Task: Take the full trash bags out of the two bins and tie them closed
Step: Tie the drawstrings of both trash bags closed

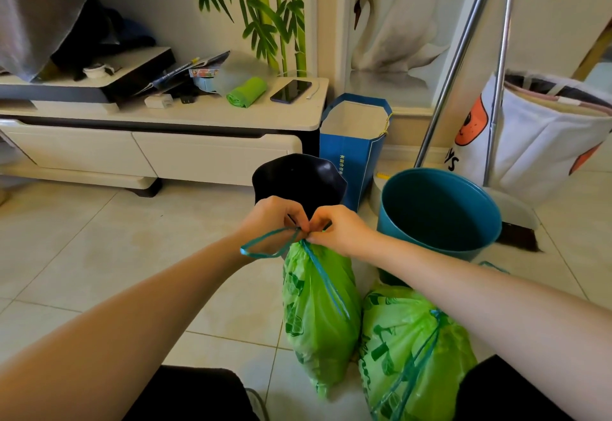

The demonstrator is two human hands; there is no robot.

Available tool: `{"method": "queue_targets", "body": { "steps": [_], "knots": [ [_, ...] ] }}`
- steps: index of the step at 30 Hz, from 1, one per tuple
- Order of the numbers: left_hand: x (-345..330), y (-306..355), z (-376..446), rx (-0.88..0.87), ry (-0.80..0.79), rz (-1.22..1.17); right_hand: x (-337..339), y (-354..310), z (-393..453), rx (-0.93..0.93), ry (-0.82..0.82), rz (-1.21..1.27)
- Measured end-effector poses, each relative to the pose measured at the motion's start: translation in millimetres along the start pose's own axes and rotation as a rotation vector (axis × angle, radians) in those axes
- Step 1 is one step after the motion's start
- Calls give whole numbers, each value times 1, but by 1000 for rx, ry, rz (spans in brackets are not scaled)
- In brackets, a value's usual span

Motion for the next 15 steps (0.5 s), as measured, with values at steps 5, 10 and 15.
{"method": "queue_targets", "body": {
  "steps": [5, 10, 15],
  "knots": [
    [10, 12, -4, -122, 141, 253, -1, -3, -1, -25, -60, 63],
    [7, 22, -19, -385, 235, 432, 1, -4, -5, -93, -146, 144],
    [11, 31, -25, -484, 311, 475, 11, 0, -5, -111, -96, 208]
  ]
}}
Point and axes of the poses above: each hand's wrist, its own z-axis towards the middle knuckle, its own x-axis out of the back of the hand, y = z × x, the point moved 6 cm from there along z, towards the middle knuckle, and after that the axes turned 13 degrees about z, right-handed, at the moved point
